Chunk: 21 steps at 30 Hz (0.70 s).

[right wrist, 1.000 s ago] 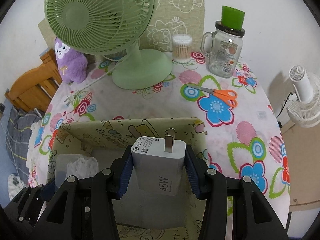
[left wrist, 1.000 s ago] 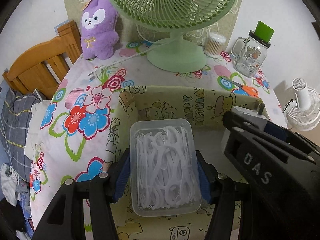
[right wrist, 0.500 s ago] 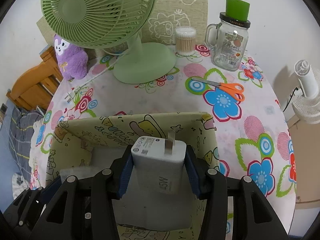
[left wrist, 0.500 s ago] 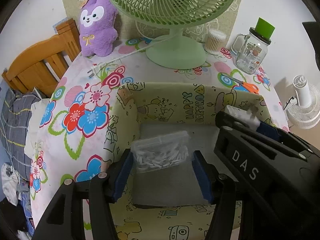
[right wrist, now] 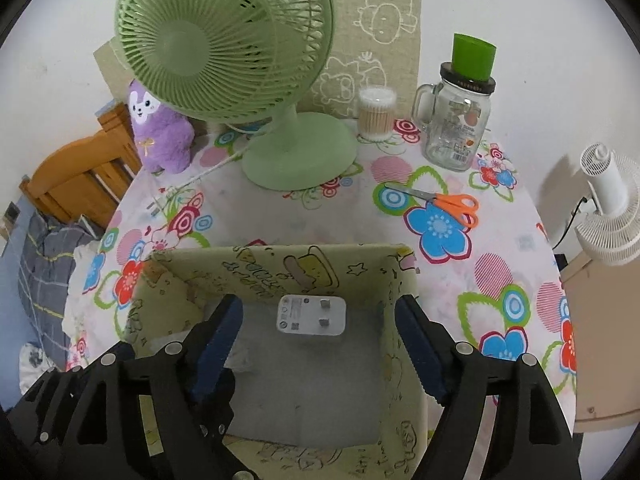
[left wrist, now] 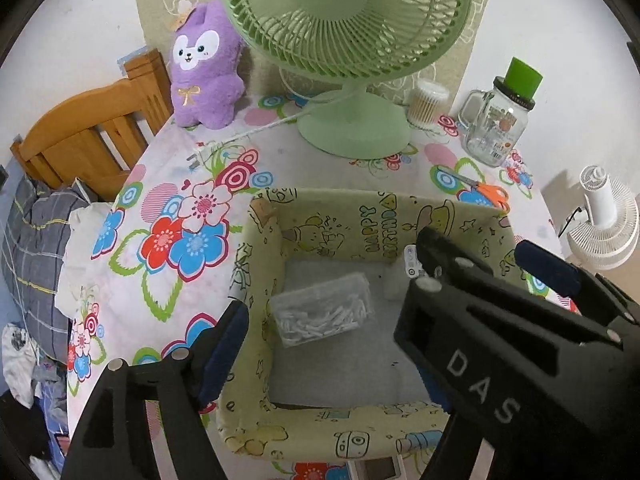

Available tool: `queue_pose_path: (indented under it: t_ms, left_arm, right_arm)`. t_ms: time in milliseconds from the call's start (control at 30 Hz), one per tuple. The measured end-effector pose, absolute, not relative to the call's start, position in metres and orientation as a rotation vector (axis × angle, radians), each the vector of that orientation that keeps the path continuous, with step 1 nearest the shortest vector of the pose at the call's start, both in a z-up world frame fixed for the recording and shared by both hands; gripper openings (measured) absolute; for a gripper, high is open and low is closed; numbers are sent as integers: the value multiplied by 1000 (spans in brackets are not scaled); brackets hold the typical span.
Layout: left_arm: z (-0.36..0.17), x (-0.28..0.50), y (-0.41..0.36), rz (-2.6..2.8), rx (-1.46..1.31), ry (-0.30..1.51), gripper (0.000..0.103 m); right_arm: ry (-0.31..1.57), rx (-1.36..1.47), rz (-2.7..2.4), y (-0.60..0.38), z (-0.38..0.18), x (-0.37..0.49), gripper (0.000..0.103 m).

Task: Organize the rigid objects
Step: 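Lower both items into the fabric box and open both tools, then raise both tools out of the fabric box and pull back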

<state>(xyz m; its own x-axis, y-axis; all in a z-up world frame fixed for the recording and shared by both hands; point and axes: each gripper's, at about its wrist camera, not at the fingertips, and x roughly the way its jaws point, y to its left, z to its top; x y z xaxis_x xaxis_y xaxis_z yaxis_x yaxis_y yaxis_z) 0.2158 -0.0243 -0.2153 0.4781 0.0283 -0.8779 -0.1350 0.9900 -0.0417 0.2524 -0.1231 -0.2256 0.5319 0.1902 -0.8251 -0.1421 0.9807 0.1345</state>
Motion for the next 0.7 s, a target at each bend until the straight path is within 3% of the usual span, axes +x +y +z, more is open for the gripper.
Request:
queue_pose_path:
  t_ms: [400,700]
  left_arm:
    - [-191,194,-20,102,-99,1016,89]
    - [-176,175,-21,95,-87,982,95]
  right_arm:
    - [956,63,205,-122,-201,227,82]
    - [921,67,184,-129,-183,202,88]
